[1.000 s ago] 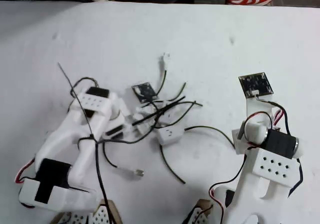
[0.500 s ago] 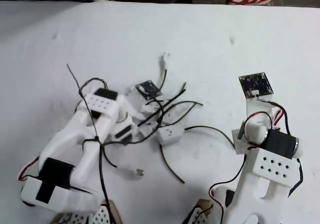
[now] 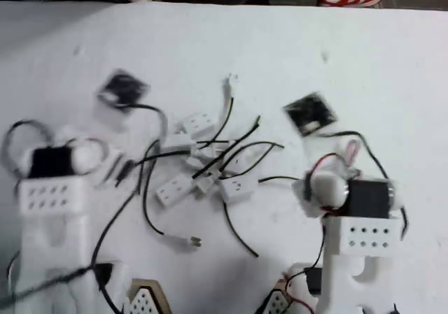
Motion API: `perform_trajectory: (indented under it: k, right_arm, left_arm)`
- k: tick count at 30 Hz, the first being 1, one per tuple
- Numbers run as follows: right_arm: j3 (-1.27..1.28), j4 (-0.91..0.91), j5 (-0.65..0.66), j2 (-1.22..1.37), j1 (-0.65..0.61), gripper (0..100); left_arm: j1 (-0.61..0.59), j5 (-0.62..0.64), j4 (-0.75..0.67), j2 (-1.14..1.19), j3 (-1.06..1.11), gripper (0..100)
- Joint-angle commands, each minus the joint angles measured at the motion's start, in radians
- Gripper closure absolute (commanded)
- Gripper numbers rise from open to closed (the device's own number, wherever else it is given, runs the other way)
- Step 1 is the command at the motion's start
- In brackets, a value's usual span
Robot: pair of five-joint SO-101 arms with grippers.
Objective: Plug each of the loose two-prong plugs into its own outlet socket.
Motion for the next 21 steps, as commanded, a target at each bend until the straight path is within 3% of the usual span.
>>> perform_trajectory:
  k: [1, 6, 11, 14, 21]
  right_arm:
    - [-0.041, 0.012, 0.006, 0.012, -0.216, 93.9]
    - [-0.041, 0.013, -0.002, 0.019, -0.524, 93.8]
    - [-0.048, -0.018, -0.098, 0.202, -0.71, 90.6]
    - [-0.071, -0.051, -0.103, 0.358, -0.806, 85.4]
    - [-0.242, -0.065, -0.101, 0.605, -0.955, 85.1]
  left_arm:
    - [-0.225, -0.015, -0.005, -0.165, 0.072, 75]
    - [-0.407, -0.009, -0.071, -0.291, 0.192, 75]
    - [-0.545, -0.012, -0.101, -0.387, 0.278, 75]
    - [-0.588, -0.014, -0.104, -0.43, 0.324, 75]
    - [-0.596, -0.015, -0.104, -0.507, 0.433, 75]
